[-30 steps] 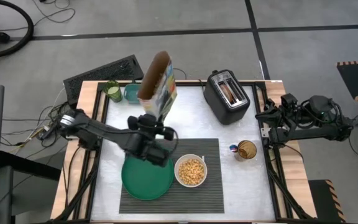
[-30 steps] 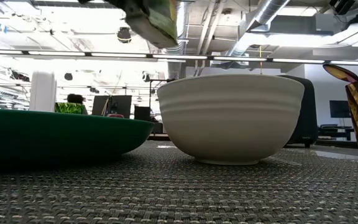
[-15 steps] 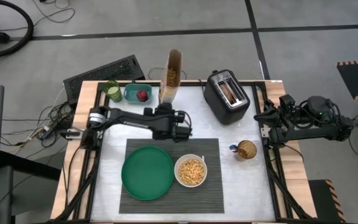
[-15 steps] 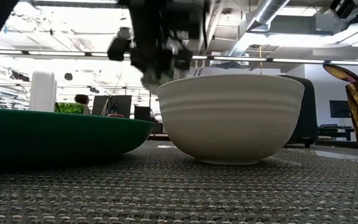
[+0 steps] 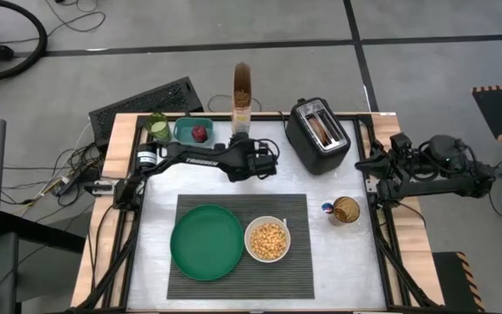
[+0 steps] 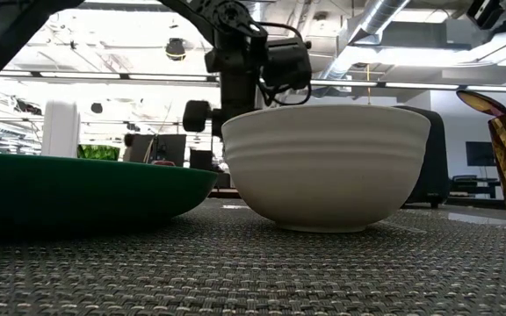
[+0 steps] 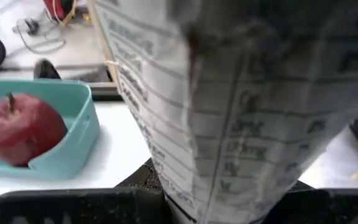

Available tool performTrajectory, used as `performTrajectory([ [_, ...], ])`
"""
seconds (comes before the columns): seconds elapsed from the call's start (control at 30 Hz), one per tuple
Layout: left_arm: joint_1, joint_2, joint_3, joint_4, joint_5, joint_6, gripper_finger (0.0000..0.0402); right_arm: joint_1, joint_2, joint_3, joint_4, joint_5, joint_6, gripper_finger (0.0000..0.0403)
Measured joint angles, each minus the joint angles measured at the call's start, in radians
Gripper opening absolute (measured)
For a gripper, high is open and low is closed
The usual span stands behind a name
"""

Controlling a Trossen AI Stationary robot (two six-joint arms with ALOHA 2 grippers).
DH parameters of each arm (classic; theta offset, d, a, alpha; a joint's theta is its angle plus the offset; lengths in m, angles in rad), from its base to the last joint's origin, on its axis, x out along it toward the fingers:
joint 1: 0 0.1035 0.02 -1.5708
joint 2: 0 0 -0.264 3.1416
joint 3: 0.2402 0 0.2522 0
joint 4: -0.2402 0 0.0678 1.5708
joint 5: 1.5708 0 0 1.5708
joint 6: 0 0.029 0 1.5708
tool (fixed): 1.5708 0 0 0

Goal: Arrange a breakfast setting

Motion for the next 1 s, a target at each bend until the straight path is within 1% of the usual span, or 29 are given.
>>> performTrajectory([
  [0.07, 0.004, 0.0, 0.0, 0.001, -0.015, -0.006, 0.0084, 0.0, 0.0, 0.0, -0.012, 0.0, 0.001, 0.0068],
  [0.13, 0.011, 0.0, -0.002, -0.004, -0.002, -0.043, 0.0084, 0.0, 0.0, 0.0, -0.023, 0.0, 0.001, 0.0068],
  [0.2, 0.013, 0.0, -0.021, 0.027, 0.02, -0.068, 0.0084, 0.0, 0.0, 0.0, -0.026, 0.0, 0.001, 0.0068],
  [0.27, 0.011, 0.0, -0.056, 0.093, 0.035, -0.057, 0.0084, 0.0, 0.0, 0.0, -0.028, 0.0, -0.004, 0.0068],
  [0.37, 0.003, 0.0, -0.112, 0.23, 0.107, 0.005, 0.0084, 0.0, 0.0, 0.0, -0.028, 0.0, -0.007, 0.0068],
  [0.4, 0.001, 0.0, -0.135, 0.277, 0.116, 0.033, 0.0084, 0.0, 0.0, 0.0, -0.028, 0.0, -0.007, 0.0068],
  [0.47, -0.004, 0.0, -0.175, 0.327, 0.116, 0.082, 0.0084, 0.0, 0.0, 0.0, -0.028, 0.0, -0.007, 0.0068],
  [0.53, -0.003, 0.0, -0.202, 0.326, 0.111, 0.098, 0.0084, 0.0, 0.0, 0.0, -0.028, 0.001, -0.007, 0.0068],
  [0.67, 0.008, 0.0, -0.264, 0.336, 0.099, 0.071, 0.0084, 0.0, 0.0, 0.0, -0.03, 0.001, -0.008, 0.0068],
  [0.8, 0.026, -0.001, -0.322, 0.434, 0.093, 0.047, 0.0084, 0.0, 0.0, 0.0, -0.05, 0.001, -0.01, 0.0068],
  [0.93, 0.044, -0.002, -0.365, 0.561, 0.098, 0.112, 0.0084, 0.0, 0.0, 0.0, -0.062, 0.002, -0.011, 0.0068],
  [1.0, 0.055, -0.002, -0.374, 0.597, 0.101, 0.152, 0.0084, 0.0, 0.0, 0.0, -0.069, 0.002, -0.01, 0.0068],
])
